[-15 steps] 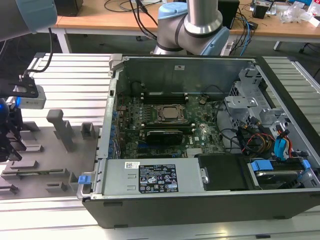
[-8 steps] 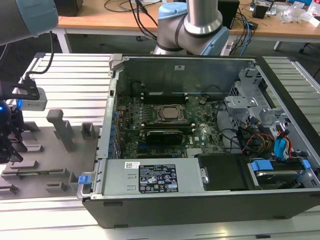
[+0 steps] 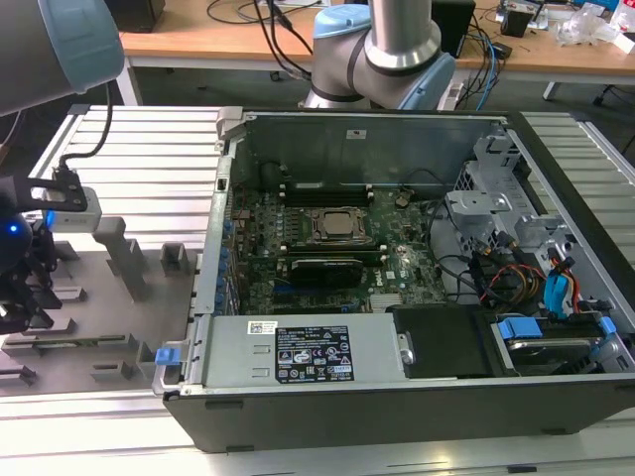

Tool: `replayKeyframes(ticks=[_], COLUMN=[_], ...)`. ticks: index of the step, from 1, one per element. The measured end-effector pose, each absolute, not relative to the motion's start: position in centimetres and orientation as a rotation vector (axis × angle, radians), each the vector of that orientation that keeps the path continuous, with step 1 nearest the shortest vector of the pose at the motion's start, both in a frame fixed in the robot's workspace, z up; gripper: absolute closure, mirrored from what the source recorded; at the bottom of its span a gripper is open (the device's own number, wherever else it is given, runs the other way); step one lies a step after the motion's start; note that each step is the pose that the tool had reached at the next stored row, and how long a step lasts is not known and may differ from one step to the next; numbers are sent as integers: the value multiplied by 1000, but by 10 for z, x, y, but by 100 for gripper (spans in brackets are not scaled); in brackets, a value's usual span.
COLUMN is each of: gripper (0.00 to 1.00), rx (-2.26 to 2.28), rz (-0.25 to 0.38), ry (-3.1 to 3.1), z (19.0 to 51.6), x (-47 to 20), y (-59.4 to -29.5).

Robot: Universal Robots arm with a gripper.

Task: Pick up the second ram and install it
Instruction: 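Pick up the second ram and move it above second insertion slot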

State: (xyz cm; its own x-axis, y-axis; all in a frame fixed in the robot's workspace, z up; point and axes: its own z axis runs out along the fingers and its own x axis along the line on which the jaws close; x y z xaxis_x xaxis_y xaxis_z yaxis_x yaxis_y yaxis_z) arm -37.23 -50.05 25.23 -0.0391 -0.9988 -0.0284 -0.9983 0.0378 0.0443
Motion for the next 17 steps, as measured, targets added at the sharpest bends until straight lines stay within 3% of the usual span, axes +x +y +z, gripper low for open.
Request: replayKeyframes(ticks=[17], gripper=[70], rx=[2172], rz=[-81], ry=[-2254], z=[234], x=[-372], y=[-506])
